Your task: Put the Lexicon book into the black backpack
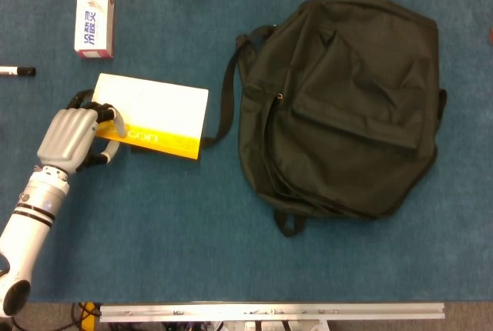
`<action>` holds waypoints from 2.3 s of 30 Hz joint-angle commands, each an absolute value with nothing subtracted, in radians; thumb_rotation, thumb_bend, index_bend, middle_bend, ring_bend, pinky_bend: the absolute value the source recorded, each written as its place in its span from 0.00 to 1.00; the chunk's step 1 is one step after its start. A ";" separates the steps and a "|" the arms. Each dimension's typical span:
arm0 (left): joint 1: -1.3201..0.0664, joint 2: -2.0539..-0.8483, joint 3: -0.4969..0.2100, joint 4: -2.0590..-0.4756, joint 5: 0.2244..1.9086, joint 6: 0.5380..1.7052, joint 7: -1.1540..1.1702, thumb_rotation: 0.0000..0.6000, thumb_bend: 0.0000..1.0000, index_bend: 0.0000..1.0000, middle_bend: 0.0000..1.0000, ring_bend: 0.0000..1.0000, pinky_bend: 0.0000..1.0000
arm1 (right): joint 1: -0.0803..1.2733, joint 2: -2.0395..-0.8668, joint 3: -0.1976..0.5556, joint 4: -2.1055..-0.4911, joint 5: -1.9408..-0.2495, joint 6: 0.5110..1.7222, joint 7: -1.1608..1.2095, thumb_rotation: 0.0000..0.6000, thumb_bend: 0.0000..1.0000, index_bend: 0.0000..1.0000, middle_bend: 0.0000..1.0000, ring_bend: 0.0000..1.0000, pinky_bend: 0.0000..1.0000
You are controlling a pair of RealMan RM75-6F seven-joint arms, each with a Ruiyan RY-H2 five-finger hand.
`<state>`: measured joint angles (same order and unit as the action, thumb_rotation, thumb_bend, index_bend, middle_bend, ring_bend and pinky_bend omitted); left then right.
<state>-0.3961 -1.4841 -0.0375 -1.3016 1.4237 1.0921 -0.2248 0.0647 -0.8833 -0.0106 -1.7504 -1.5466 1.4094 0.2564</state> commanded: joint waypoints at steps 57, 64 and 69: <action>-0.255 -1.114 -0.016 -1.689 1.550 1.349 -0.611 1.00 0.39 0.67 0.49 0.38 0.17 | 0.316 -0.907 -0.023 -2.026 -1.648 1.026 -0.109 1.00 0.09 0.40 0.40 0.29 0.50; -0.229 -1.097 0.005 -1.702 1.577 1.383 -0.603 1.00 0.39 0.67 0.49 0.38 0.17 | 0.376 -1.023 -0.013 -2.052 -1.550 0.914 -0.286 1.00 0.00 0.38 0.38 0.28 0.50; -0.214 -1.089 0.017 -1.705 1.590 1.398 -0.606 1.00 0.39 0.67 0.49 0.38 0.17 | 0.399 -1.127 -0.019 -2.042 -1.454 0.881 -0.464 1.00 0.00 0.38 0.38 0.27 0.50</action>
<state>-0.2145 -1.0900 0.0166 -1.7045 1.5894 1.3978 -0.6059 0.3781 -1.0624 -0.0165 -2.0443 -1.5132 0.9082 -0.3749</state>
